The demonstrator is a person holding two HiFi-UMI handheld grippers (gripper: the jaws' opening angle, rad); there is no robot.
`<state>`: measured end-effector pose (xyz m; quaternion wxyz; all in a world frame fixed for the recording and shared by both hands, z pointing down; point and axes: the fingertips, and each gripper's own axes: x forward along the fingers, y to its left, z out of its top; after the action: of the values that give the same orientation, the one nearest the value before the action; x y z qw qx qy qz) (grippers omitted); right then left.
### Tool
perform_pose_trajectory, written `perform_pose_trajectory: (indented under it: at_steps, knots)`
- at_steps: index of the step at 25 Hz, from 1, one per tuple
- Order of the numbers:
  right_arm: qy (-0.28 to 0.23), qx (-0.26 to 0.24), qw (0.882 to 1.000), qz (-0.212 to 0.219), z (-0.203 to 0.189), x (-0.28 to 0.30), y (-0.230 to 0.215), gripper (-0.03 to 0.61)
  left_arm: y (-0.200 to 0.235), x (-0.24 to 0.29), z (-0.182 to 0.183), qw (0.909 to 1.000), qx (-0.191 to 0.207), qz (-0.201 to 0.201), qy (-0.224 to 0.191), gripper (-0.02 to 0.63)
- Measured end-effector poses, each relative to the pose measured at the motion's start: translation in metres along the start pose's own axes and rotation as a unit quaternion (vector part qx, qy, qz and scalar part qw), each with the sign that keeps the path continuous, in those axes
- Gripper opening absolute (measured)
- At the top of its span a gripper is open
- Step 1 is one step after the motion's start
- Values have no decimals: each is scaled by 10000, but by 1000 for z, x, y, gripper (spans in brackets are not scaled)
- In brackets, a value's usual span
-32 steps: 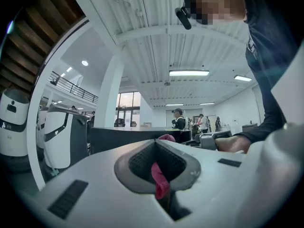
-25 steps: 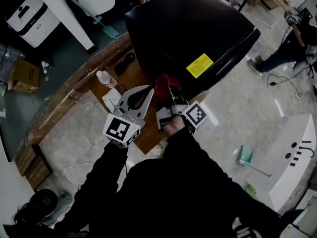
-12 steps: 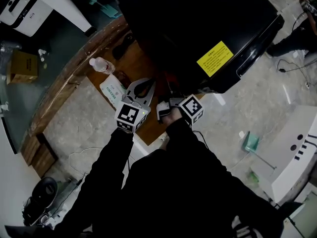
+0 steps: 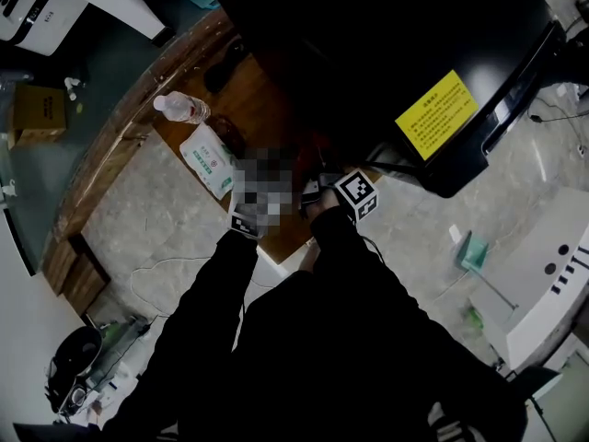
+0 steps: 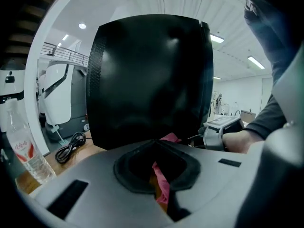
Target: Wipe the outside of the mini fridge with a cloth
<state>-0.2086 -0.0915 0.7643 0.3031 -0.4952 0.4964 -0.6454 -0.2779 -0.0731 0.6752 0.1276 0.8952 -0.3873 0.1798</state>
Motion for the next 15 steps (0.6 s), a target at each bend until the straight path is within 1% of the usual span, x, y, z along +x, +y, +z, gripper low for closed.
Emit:
perform_pose_trajectory:
  at_steps: [4, 8, 10, 13, 15]
  knots:
    - [31, -65, 9999, -156, 2, 9, -26, 81, 1, 10, -20, 9999, -123, 53, 66, 6]
    - [26, -164, 9995, -278, 4, 10, -41, 81, 4, -1, -6, 9992, -358, 134, -149, 6]
    - [-13, -387, 9989, -275, 4, 9, -42, 81, 6, -11, 2, 9988, -387, 180, -221, 6]
    - [35, -876, 9958, -256, 3, 5, -34, 77, 15, -30, 17, 9983, -366, 293, -335, 6]
    - [206, -1147, 9930, -176, -13, 2, -19, 77, 26, -47, 27, 9977, -339, 412, -425, 6]
